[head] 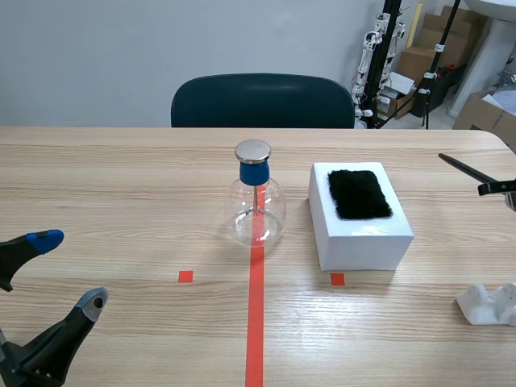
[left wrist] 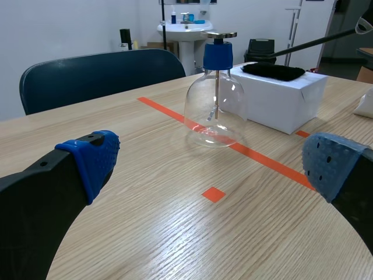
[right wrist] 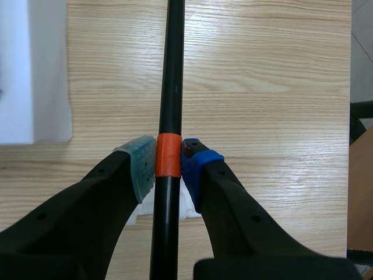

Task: Do the electroscope experiment. put the rod down on the box

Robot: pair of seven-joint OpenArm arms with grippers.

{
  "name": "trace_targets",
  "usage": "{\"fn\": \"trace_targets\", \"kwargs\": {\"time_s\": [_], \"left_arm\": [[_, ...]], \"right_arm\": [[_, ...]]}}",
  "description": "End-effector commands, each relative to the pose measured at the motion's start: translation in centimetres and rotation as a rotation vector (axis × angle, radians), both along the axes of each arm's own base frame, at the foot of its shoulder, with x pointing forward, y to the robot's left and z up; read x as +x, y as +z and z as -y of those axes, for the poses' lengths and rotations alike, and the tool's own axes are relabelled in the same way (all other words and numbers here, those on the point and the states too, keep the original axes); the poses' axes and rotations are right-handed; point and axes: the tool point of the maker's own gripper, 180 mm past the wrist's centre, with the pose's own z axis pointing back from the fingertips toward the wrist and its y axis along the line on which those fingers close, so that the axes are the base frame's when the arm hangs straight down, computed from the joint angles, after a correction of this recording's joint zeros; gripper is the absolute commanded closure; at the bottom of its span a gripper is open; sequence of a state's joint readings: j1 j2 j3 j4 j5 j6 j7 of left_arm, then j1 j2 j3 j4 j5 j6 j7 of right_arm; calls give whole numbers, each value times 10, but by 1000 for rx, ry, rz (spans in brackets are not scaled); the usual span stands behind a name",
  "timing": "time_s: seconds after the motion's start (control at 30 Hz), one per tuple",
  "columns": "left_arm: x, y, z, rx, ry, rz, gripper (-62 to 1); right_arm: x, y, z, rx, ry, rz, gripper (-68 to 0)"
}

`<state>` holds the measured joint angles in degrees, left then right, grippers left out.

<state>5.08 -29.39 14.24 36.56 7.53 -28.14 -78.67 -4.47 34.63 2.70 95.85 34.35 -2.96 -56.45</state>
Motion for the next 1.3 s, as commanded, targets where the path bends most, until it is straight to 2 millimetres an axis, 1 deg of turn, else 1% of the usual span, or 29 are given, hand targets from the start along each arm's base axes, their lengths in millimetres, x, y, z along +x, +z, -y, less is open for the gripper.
{"fn": "trace_targets", "kwargs": {"time_s": [0.0, 0.23, 0.43, 0.73, 0.87, 0.97, 1.13, 1.27], "left_arm": [[2, 7, -2, -13, 3, 24, -623], [2, 7, -2, -13, 3, 24, -623], [2, 7, -2, -13, 3, 24, -623], [2, 7, -2, -13, 3, 24, -623], [2, 7, -2, -13, 3, 24, -623], [2, 7, -2, -13, 3, 24, -623], [2, 7, -2, -13, 3, 25, -623], [2, 7, -2, -13, 3, 25, -623]], "right_arm": [[11, 6, 2, -11, 7, 19, -102], [19, -21, 1, 12, -7, -64, -102], [18, -47, -2, 23, -19, -135, -102], [14, -69, -7, -11, -23, -192, -102], [11, -76, -5, -36, -29, -211, -102], [12, -78, -3, -78, -25, -219, -102], [19, -79, -2, -137, -10, -222, -102], [28, -79, -2, -148, 0, -194, -102]]}}
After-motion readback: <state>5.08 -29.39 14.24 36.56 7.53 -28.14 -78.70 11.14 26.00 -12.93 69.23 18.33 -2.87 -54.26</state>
